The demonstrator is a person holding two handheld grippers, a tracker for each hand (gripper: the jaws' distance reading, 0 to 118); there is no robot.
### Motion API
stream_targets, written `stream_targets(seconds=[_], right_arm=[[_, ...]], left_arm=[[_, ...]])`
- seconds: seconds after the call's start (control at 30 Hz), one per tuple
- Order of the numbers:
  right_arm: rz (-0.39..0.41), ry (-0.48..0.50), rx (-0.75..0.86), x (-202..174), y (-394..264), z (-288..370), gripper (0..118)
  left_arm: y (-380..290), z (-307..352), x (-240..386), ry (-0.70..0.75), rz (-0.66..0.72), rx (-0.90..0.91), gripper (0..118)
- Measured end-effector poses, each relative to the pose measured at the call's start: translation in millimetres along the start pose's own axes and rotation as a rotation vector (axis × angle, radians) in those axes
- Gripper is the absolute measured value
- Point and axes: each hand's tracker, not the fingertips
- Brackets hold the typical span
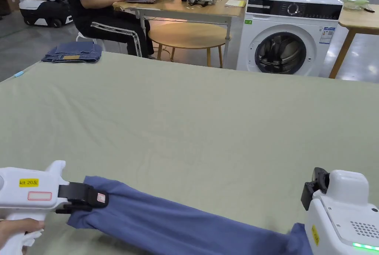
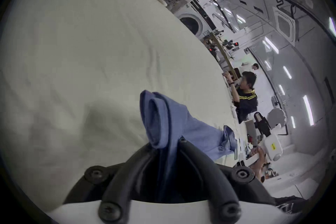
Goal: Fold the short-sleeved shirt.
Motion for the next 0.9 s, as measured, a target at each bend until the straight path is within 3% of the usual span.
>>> stream_targets(seconds=[0.17,0.23,0.37,0.57,0.7,0.9], right_arm=[[0.006,0.005,0.007,0,2,0,0],[0.009,0.011,0.007,-1,1,-1,0],[0.003,0.019,-0.001,-1,0,-2,0],[0.002,0.024,-0.010,1,0,-3,0],[-0.004,0.020,-0.010,5,0,-1,0],[-0.019,0.007,-0.017,15,-2,1,0]], left_arm=[[-7,31,30,0.104,0.037,0.023,2],[8,36,2,0.121,0.048,0.024,2],[-4,37,33,0.030,0.111,0.033,2],[-6,7,64,-0.167,0.057,-0.019,2],[-20,-21,116,-0.179,-0.002,-0.081,2],[-25,-90,142,-0.128,-0.042,-0.157,2]])
